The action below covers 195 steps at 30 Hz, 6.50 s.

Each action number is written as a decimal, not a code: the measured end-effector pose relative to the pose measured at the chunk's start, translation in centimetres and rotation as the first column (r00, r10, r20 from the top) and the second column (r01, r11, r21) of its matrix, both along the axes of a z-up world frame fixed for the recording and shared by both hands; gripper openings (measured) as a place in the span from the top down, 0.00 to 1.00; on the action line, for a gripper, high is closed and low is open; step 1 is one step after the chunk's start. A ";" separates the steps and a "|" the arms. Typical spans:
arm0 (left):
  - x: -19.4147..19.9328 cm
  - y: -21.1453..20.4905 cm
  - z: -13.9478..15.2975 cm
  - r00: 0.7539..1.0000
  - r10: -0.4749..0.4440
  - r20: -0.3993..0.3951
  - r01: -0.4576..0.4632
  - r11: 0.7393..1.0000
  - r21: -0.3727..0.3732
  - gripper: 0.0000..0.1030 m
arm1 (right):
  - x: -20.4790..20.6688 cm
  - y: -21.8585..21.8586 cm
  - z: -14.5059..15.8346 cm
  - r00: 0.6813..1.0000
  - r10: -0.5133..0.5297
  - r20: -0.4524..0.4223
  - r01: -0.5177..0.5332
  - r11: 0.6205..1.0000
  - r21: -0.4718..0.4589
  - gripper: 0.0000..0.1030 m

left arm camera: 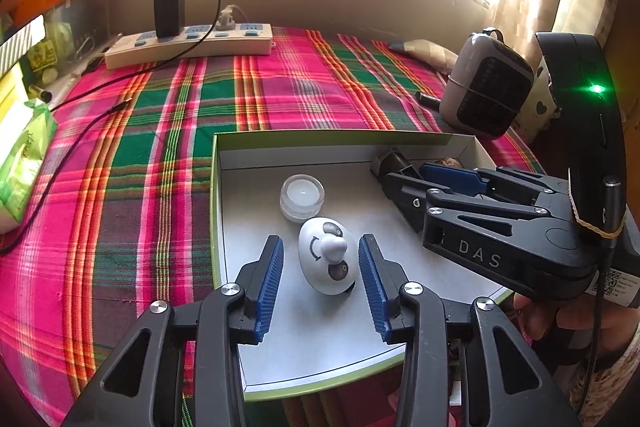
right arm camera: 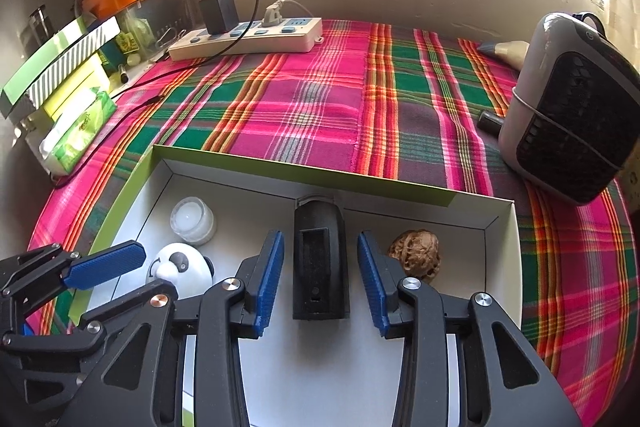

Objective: Organize objects
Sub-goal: 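Open the right tool to drop the black device while the left releases the panda toy, then withdraw both open tools from the box toward the remaining items, then close the right tool on a walnut while the left tool grasps the pink clip, then carry the walnut with the right tool while the left carries the pink clip into the box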

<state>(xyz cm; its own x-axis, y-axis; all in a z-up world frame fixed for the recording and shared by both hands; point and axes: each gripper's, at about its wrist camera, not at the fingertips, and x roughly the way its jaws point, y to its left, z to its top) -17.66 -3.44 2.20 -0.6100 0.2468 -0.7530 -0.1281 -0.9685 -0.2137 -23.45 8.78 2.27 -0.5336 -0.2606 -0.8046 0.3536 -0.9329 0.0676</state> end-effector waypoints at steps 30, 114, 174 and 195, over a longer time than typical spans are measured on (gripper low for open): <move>5.7 0.5 1.9 0.998 0.016 -0.061 -0.016 1.000 0.007 0.61 | 6.1 2.6 2.1 0.997 -0.038 -0.063 0.034 0.998 -0.058 0.61; 9.3 0.1 -1.6 1.000 0.021 0.016 -0.021 1.000 0.008 0.73 | 16.1 3.7 -0.8 0.997 -0.038 -0.064 0.035 0.999 -0.042 0.61; 9.5 0.4 -1.7 0.999 0.029 -0.021 -0.030 0.998 -0.051 0.85 | 16.0 4.2 -1.1 0.996 -0.075 -0.050 0.072 0.996 -0.059 0.68; 10.1 1.0 0.3 0.998 0.015 -0.053 -0.018 0.999 -0.047 0.85 | 16.1 4.6 0.3 0.995 -0.067 -0.075 0.061 0.995 -0.084 0.68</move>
